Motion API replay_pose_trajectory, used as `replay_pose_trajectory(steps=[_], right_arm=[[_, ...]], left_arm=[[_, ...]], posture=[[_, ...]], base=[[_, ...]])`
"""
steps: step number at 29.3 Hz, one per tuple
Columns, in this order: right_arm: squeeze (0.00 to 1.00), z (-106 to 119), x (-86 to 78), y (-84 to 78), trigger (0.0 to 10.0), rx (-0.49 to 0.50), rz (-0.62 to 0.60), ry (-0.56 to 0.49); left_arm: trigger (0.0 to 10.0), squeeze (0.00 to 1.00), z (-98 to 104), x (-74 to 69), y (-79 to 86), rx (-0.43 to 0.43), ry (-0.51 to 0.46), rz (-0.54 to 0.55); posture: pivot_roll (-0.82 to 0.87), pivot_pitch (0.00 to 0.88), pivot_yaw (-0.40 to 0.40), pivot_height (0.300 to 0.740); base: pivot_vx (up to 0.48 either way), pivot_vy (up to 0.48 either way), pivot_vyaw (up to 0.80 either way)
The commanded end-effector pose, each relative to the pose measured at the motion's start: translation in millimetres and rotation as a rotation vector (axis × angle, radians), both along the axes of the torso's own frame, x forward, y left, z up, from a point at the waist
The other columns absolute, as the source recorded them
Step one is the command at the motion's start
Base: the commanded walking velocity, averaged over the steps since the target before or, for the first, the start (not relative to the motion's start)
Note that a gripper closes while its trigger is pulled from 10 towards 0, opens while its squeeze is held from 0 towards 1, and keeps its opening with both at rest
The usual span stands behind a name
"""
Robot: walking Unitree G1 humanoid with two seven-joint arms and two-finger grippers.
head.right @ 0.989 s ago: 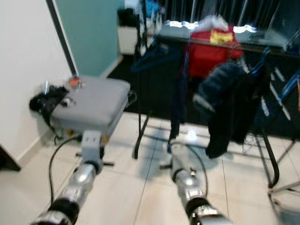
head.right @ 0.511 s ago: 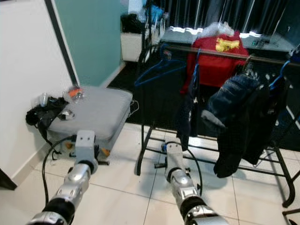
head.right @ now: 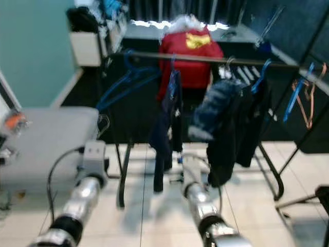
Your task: Hang hanger
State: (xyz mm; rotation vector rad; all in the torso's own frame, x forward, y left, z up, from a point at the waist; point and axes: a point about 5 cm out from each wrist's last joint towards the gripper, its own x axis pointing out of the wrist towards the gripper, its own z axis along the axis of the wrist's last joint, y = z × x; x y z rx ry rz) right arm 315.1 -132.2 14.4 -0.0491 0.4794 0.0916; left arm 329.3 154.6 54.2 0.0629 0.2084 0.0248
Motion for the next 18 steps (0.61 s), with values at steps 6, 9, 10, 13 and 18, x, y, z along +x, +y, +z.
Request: replay_pose_trajectory(steps=[6, 9, 10, 13, 18], right_arm=[[0.0, 0.7, -1.0, 11.0, 10.0, 0.026, 0.021, -0.02], [0.0, 0.8, -1.4, 11.0, 10.0, 0.024, 0.028, -0.031], [0.0, 1.2, -1.6, 11.4, 10.0, 0.022, 0.035, -0.039], [0.0, 3.4, -1.3, 13.9, 10.0, 0.025, 0.056, -0.069], [0.0, 5.9, -1.9, 20.0, 10.0, 0.026, 0.098, -0.107]], left_arm=[[10.0, 0.0, -10.1, -7.4, 8.9, 0.016, 0.035, 0.017], [10.0, 0.0, -10.2, -7.6, 9.0, 0.016, 0.034, 0.015], [10.0, 0.0, -9.8, -7.6, 9.0, 0.015, 0.028, 0.013], [10.0, 0.0, -9.0, -8.4, 8.4, 0.02, 0.01, -0.007], [10.0, 0.0, -14.5, -16.2, 4.8, 0.065, 0.01, -0.087]], posture=[[0.03, 0.0, -0.022, 0.74], [0.03, 0.0, -0.019, 0.74], [0.03, 0.0, -0.019, 0.74], [0.03, 0.0, -0.017, 0.74], [0.03, 0.0, -0.013, 0.74]], base=[[0.362, 0.0, 0.0], [0.351, 0.0, 0.0], [0.322, 0.0, 0.0], [0.0, 0.0, 0.0], [0.0, 0.0, 0.0]])
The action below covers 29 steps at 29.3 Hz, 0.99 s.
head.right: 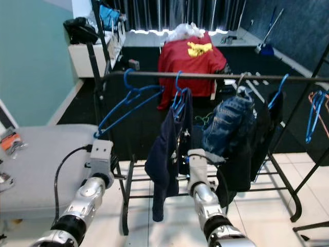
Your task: Hang hanger
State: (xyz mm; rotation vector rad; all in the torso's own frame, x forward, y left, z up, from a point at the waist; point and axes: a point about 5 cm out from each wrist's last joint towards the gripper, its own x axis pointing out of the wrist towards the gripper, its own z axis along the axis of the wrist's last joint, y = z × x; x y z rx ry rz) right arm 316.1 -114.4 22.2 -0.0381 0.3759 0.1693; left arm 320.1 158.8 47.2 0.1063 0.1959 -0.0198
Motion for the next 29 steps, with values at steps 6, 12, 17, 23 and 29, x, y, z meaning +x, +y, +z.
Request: replay_pose_trajectory(steps=[6, 12, 17, 23, 29], right_arm=[[0.0, 0.8, -2.9, 4.8, 10.0, -0.013, 0.036, -0.044], [0.0, 11.9, 0.6, -1.2, 10.0, -0.045, 0.029, -0.153], [0.0, 33.7, 10.1, -8.1, 10.0, -0.055, -0.018, -0.293], [0.0, 58.9, 18.8, -14.1, 10.0, -0.036, -0.072, -0.435], [0.4, 94.3, 34.5, -6.7, 10.0, 0.012, -0.03, -0.547]], left_arm=[[10.0, 0.0, -11.0, -21.4, -2.8, 0.053, -0.006, -0.172], [10.0, 0.0, -2.5, -32.9, 5.0, 0.025, -0.085, -0.192], [10.0, 0.0, 4.1, -33.8, 16.0, 0.018, -0.126, -0.113], [10.0, 0.0, 11.4, -29.2, 16.5, 0.028, -0.139, -0.083], [10.0, 0.0, 17.6, -26.8, 11.8, 0.02, -0.151, -0.078]], posture=[[0.03, 0.0, -0.015, 0.74], [0.03, 0.0, -0.016, 0.74], [0.02, 0.0, -0.011, 0.74], [0.02, 0.0, -0.009, 0.74], [0.02, 0.004, -0.014, 0.74]], base=[[0.0, 0.0, 0.0], [0.0, 0.0, 0.0], [0.0, 0.0, 0.0], [0.0, 0.0, 0.0], [0.0, 0.0, 0.0]])
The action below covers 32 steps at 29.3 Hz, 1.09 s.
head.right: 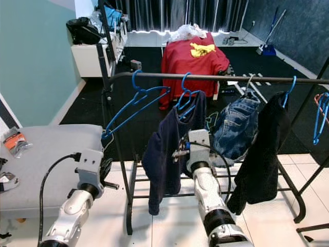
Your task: Hang hanger
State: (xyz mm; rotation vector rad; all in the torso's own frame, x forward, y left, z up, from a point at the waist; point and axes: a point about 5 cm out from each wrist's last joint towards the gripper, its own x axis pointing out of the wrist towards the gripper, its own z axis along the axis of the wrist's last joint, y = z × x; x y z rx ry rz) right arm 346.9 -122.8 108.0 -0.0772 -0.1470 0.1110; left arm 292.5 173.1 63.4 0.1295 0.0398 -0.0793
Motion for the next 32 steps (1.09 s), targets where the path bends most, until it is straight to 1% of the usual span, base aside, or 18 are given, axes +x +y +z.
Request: replay_pose_trajectory(steps=[1, 3, 6, 7, 10, 11, 12, 17, 19, 20, 21, 25, 27, 30, 31, 32], right_arm=[[1.0, 13.2, 6.5, 4.4, 10.0, 0.006, 0.038, -0.025], [1.0, 18.4, 12.4, 8.2, 10.0, -0.004, 0.068, -0.004], [1.0, 21.2, 17.0, 9.3, 10.0, -0.005, 0.076, 0.016], [1.0, 25.6, 20.0, 9.3, 10.0, -0.014, 0.08, 0.009], [1.0, 28.7, 21.8, 9.2, 10.0, -0.02, 0.082, 0.001], [1.0, 33.9, 25.0, 9.0, 10.0, -0.023, 0.084, -0.006], [1.0, 47.0, 33.0, 6.2, 10.0, -0.031, 0.074, -0.02], [1.0, 50.9, 36.3, 4.2, 10.0, -0.038, 0.061, -0.016], [1.0, 55.8, 43.5, -2.6, 10.0, -0.048, 0.027, 0.021], [1.0, 55.8, 43.5, -2.6, 10.0, -0.048, 0.027, 0.021], [1.0, 59.9, 47.4, -5.5, 10.0, -0.055, 0.014, 0.037], [1.0, 64.0, 50.5, -6.9, 10.0, -0.062, 0.009, 0.047], [1.0, 71.3, 56.7, -9.8, 10.0, -0.091, -0.013, 0.082], [1.0, 74.6, 59.2, -11.4, 10.0, -0.107, -0.025, 0.096], [0.6, 78.8, 61.5, -12.4, 10.0, -0.11, -0.033, 0.102], [0.13, 83.0, 63.3, -11.9, 10.0, -0.109, -0.034, 0.102]], left_arm=[[10.0, 0.0, 3.0, 1.3, -4.3, 0.008, -0.004, -0.017], [10.0, 0.0, 5.8, 3.0, -6.7, 0.019, -0.013, -0.039], [10.0, 0.0, 7.4, 4.5, -7.6, 0.03, -0.017, -0.051], [10.0, 0.0, 8.5, 5.7, -7.7, 0.033, -0.017, -0.051], [10.0, 0.0, 9.3, 6.4, -7.5, 0.034, -0.017, -0.05], [10.0, 0.0, 10.6, 7.5, -7.1, 0.038, -0.02, -0.049], [10.0, 0.0, 13.0, 9.1, -5.7, 0.066, -0.021, -0.047], [10.0, 0.0, 13.5, 9.8, -5.2, 0.076, -0.021, -0.046], [10.0, 0.0, 14.2, 11.1, -4.5, 0.072, -0.019, -0.038], [10.0, 0.0, 14.2, 11.1, -4.5, 0.072, -0.019, -0.038], [10.0, 0.0, 15.0, 11.6, -4.4, 0.07, -0.02, -0.037], [10.0, 0.0, 15.7, 11.8, -4.3, 0.068, -0.02, -0.039], [10.0, 0.0, 16.5, 11.1, -4.0, 0.067, -0.021, -0.049], [10.0, 0.0, 16.8, 10.6, -3.9, 0.069, -0.02, -0.054], [10.0, 0.0, 17.1, 10.0, -4.0, 0.07, -0.021, -0.058], [10.0, 0.0, 17.5, 9.3, -4.6, 0.073, -0.022, -0.065]], posture=[[0.02, 0.001, -0.017, 0.74], [0.02, 0.001, -0.019, 0.74], [0.02, 0.0, -0.019, 0.74], [0.02, 0.0, -0.018, 0.74], [0.02, 0.0, -0.018, 0.74], [0.02, 0.0, -0.017, 0.74], [0.03, 0.0, -0.016, 0.74], [0.03, 0.0, -0.015, 0.74], [0.03, 0.0, -0.015, 0.74], [0.03, 0.0, -0.015, 0.74], [0.03, 0.003, -0.013, 0.74], [0.03, 0.005, -0.014, 0.74], [0.03, 0.011, -0.011, 0.74], [0.04, 0.015, -0.01, 0.74], [0.04, 0.02, -0.008, 0.74], [0.04, 0.025, -0.007, 0.74]], base=[[0.0, 0.0, 0.0], [0.0, 0.0, 0.0], [0.0, 0.0, 0.0], [0.0, 0.0, 0.0], [0.0, 0.0, 0.0], [0.0, 0.0, 0.0], [0.0, 0.0, 0.0], [0.0, 0.0, 0.0], [0.0, 0.0, 0.0], [0.0, 0.0, 0.0], [0.0, 0.0, 0.0], [0.0, 0.0, 0.0], [0.0, 0.0, 0.0], [0.0, 0.0, 0.0], [0.0, 0.0, 0.0], [0.0, 0.0, 0.0]])
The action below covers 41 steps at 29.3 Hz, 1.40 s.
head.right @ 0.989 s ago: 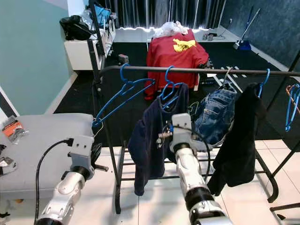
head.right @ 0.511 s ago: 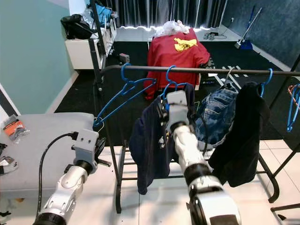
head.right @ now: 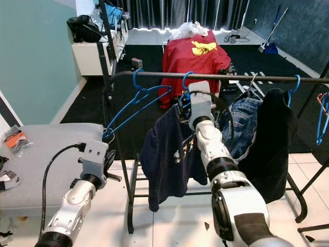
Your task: Hang hanger
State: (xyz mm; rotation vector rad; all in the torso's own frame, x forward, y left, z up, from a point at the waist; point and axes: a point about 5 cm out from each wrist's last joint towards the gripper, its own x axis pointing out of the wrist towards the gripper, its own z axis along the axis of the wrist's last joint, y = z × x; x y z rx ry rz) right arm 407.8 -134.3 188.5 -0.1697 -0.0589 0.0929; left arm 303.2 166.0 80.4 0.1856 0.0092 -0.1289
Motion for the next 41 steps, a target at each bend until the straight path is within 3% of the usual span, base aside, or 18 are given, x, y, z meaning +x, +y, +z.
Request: replay_pose_trajectory(steps=[1, 2, 15, 20, 41], right_arm=[[0.13, 2.4, 2.3, -0.4, 10.0, -0.013, -0.006, 0.021], [0.0, 5.9, 3.8, 1.0, 10.0, -0.012, -0.003, 0.021], [0.0, 10.0, 6.8, 7.6, 10.0, 0.028, 0.002, 0.049], [0.0, 10.1, 7.2, 9.9, 10.0, 0.031, 0.001, 0.057], [0.0, 32.9, 13.0, 9.8, 10.0, 0.026, 0.002, 0.016]], left_arm=[[10.0, 0.0, 0.5, -1.5, 2.6, 0.019, 0.007, -0.012], [10.0, 0.0, 1.2, -2.5, 1.5, 0.025, 0.004, -0.023], [10.0, 0.0, 18.6, -17.1, -13.5, 0.007, -0.115, -0.147], [10.0, 0.0, 17.6, -28.9, -15.2, -0.008, -0.107, -0.163], [10.0, 0.0, 18.3, -50.4, -9.3, -0.006, -0.074, -0.14]], posture=[[0.04, 0.025, -0.007, 0.74], [0.04, 0.032, -0.008, 0.74], [0.06, 0.085, -0.008, 0.74], [0.06, 0.118, -0.006, 0.74], [0.09, 0.172, -0.022, 0.74]], base=[[0.0, 0.0, 0.0], [0.0, 0.0, 0.0], [0.0, 0.0, 0.0], [0.0, 0.0, 0.0], [0.0, 0.0, 0.0]])
